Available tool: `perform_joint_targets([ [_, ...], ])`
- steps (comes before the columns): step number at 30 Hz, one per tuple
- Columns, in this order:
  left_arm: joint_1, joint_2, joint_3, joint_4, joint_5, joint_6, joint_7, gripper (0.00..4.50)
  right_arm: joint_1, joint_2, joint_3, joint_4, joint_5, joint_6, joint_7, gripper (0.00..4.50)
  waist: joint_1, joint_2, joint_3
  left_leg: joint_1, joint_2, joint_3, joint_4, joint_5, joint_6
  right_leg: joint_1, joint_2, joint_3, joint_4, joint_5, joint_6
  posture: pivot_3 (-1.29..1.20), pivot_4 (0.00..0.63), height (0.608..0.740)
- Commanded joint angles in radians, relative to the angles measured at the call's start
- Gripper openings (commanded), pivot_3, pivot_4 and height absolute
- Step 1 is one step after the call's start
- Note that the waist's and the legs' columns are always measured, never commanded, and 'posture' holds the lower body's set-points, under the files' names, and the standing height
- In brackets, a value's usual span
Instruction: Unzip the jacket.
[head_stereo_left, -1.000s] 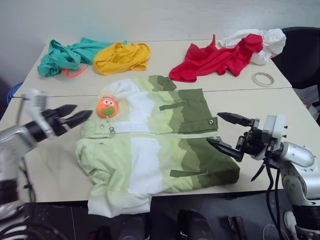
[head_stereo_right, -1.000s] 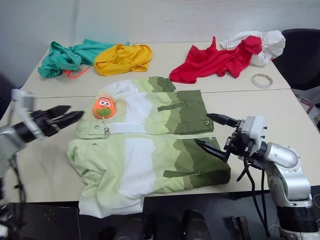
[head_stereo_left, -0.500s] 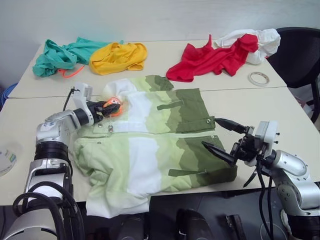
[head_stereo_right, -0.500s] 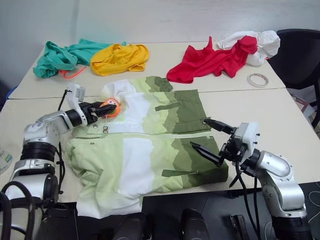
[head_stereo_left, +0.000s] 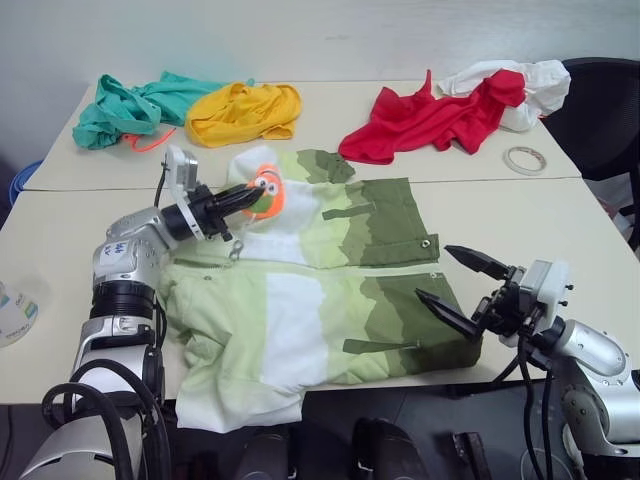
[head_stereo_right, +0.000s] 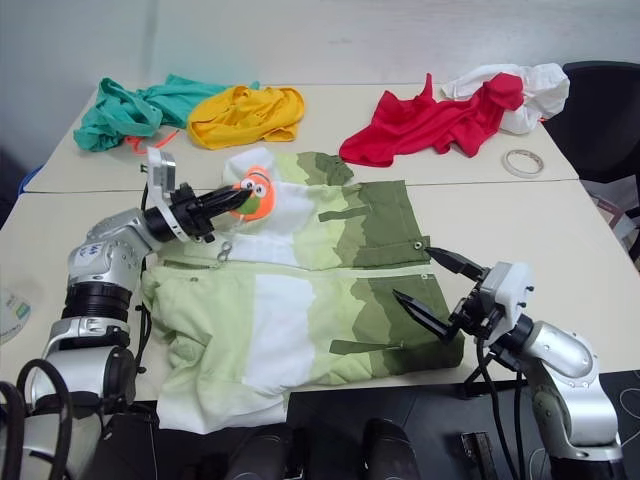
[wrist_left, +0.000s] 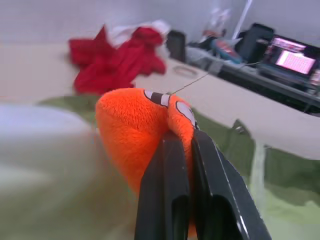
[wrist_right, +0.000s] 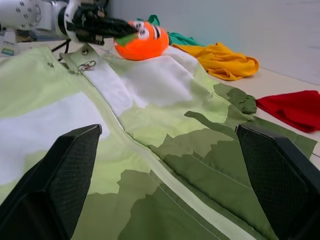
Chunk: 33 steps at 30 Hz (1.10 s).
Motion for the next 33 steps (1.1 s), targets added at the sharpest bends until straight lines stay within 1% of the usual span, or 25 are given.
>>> perform_joint_targets([
  [1, 0.064, -0.042, -0.082, -0.205, -0.026, 0.007, -0.064, 0.03, 0.033, -0.037, -0.059, -0.057, 0.022, 0.003, 0.015, 4.5, 0.0, 0.0, 0.0, 0.0, 0.0, 0.0, 0.0, 0.0, 0.0, 0.0, 0.0, 0.0, 0.0, 0.0, 0.0, 0.0, 0.15, 0.74],
  [4, 0.135, -0.083, -0.176, -0.308, 0.019, -0.012, -0.069, 0.03, 0.05, -0.055, -0.064, -0.061, 0.029, 0.019, 0.027, 4.5, 0.0, 0.0, 0.0, 0.001, 0.0, 0.0, 0.001, 0.0, 0.0, 0.001, 0.0, 0.001, 0.0, 0.0, 0.0, 0.0, 0.15, 0.74],
  [6, 0.196, -0.096, -0.262, -0.331, 0.095, -0.102, -0.085, 0.03, 0.053, -0.061, -0.053, -0.064, 0.025, 0.03, 0.035, 4.5, 0.0, 0.0, 0.0, 0.002, 0.0, 0.0, 0.001, 0.0, 0.0, 0.002, 0.0, 0.002, 0.0, 0.0, 0.001, 0.0, 0.15, 0.74],
  [8, 0.242, -0.114, -0.301, -0.335, 0.123, -0.133, -0.074, 0.03, 0.049, -0.059, -0.033, -0.066, 0.017, 0.041, 0.039, 4.5, -0.001, 0.0, 0.0, 0.002, 0.0, 0.0, 0.0, 0.0, 0.0, 0.001, 0.0, 0.002, 0.0, 0.0, 0.001, 0.0, 0.15, 0.74],
  [9, 0.256, -0.122, -0.306, -0.339, 0.124, -0.111, -0.052, 0.03, 0.044, -0.057, -0.024, -0.066, 0.011, 0.044, 0.039, 4.5, -0.001, 0.0, 0.0, 0.002, 0.0, 0.0, 0.0, 0.0, 0.0, 0.001, 0.0, 0.002, 0.0, 0.0, 0.001, 0.0, 0.15, 0.74],
  [10, 0.266, -0.127, -0.308, -0.342, 0.125, -0.104, -0.038, 0.53, 0.039, -0.055, -0.018, -0.065, 0.009, 0.051, 0.038, 4.5, -0.001, 0.0, 0.0, 0.002, 0.001, 0.0, 0.0, 0.0, 0.0, 0.001, 0.0, 0.002, 0.0, 0.0, 0.001, 0.0, 0.15, 0.74],
  [11, 0.275, -0.13, -0.308, -0.346, 0.126, -0.117, -0.036, 0.78, 0.035, -0.054, -0.014, -0.063, 0.01, 0.058, 0.036, 4.5, 0.0, 0.0, 0.0, 0.002, 0.001, 0.0, 0.0, 0.0, 0.0, 0.001, 0.0, 0.002, -0.001, 0.0, 0.001, 0.0, 0.15, 0.74],
  [14, 0.293, -0.114, -0.285, -0.378, 0.112, -0.12, -0.032, 1.81, 0.016, -0.062, -0.006, -0.057, 0.044, 0.107, 0.042, 4.5, 0.001, 0.0, 0.0, 0.002, 0.001, 0.0, 0.001, 0.0, 0.001, 0.001, -0.002, 0.002, -0.003, 0.0, 0.001, 0.0, 0.15, 0.74],
  [16, 0.303, -0.084, -0.252, -0.408, 0.1, -0.116, -0.025, 2.43, 0.003, -0.083, 0.008, -0.057, 0.067, 0.161, 0.063, 4.5, 0.0, 0.0, 0.0, 0.002, 0.001, -0.001, 0.001, -0.001, 0.001, 0.001, -0.005, 0.002, -0.004, 0.0, 0.001, 0.0, 0.15, 0.74],
  [22, 0.347, 0.009, -0.146, -0.468, 0.068, -0.116, 0.006, 4.4, -0.093, -0.08, 0.051, 0.001, 0.027, 0.134, 0.111, 4.5, -0.004, 0.0, 0.0, 0.002, 0.001, -0.001, 0.0, -0.001, 0.001, 0.001, -0.007, 0.001, -0.004, 0.0, 0.0, 0.0, 0.15, 0.74],
  [23, 0.356, 0.024, -0.127, -0.472, 0.069, -0.131, 0.009, 4.48, -0.112, -0.08, 0.06, 0.011, 0.021, 0.134, 0.118, 4.5, -0.004, 0.0, 0.0, 0.002, 0.001, -0.001, 0.0, -0.001, 0.001, 0.002, -0.007, 0.001, -0.003, 0.0, 0.0, 0.0, 0.15, 0.74],
  [25, 0.373, 0.063, -0.092, -0.466, 0.074, -0.149, 0.012, 4.48, -0.16, -0.08, 0.084, 0.029, 0.015, 0.152, 0.126, 4.5, -0.004, 0.001, 0.0, 0.002, 0.001, -0.002, 0.0, -0.001, 0.001, 0.002, -0.007, 0.0, -0.003, 0.0, 0.0, 0.0, 0.15, 0.74],
  [27, 0.396, 0.134, -0.064, -0.441, 0.093, -0.167, -0.011, 4.48, -0.246, -0.081, 0.137, 0.036, 0.035, 0.23, 0.132, 4.5, -0.008, 0.001, 0.001, 0.002, 0.001, -0.001, 0.0, -0.001, 0.001, 0.001, -0.007, 0.0, -0.003, 0.0, 0.0, 0.0, 0.15, 0.74],
  [29, 0.409, 0.184, -0.051, -0.414, 0.1, -0.17, -0.016, 4.48, -0.322, -0.081, 0.194, 0.039, 0.06, 0.323, 0.14, 4.5, -0.015, 0.001, 0.001, 0.002, 0.001, -0.001, 0.0, -0.001, 0.001, 0.001, -0.007, 0.0, -0.003, 0.0, 0.0, 0.0, 0.15, 0.74],
  [31, 0.419, 0.208, -0.044, -0.397, 0.102, -0.173, -0.009, 4.48, -0.396, -0.07, 0.262, 0.052, 0.059, 0.394, 0.16, 4.5, -0.021, 0.002, 0.001, 0.002, 0.002, -0.002, 0.0, -0.001, 0.001, 0.001, -0.007, 0.0, -0.003, 0.0, 0.0, 0.0, 0.15, 0.74],
  [33, 0.425, 0.211, -0.047, -0.395, 0.1, -0.188, -0.013, 4.48, -0.474, -0.043, 0.337, 0.087, 0.021, 0.432, 0.167, 4.5, -0.023, 0.002, 0.001, 0.001, 0.002, -0.003, 0.0, -0.001, 0.001, 0.001, -0.008, -0.001, -0.002, 0.0, 0.0, 0.0, 0.15, 0.74],
])
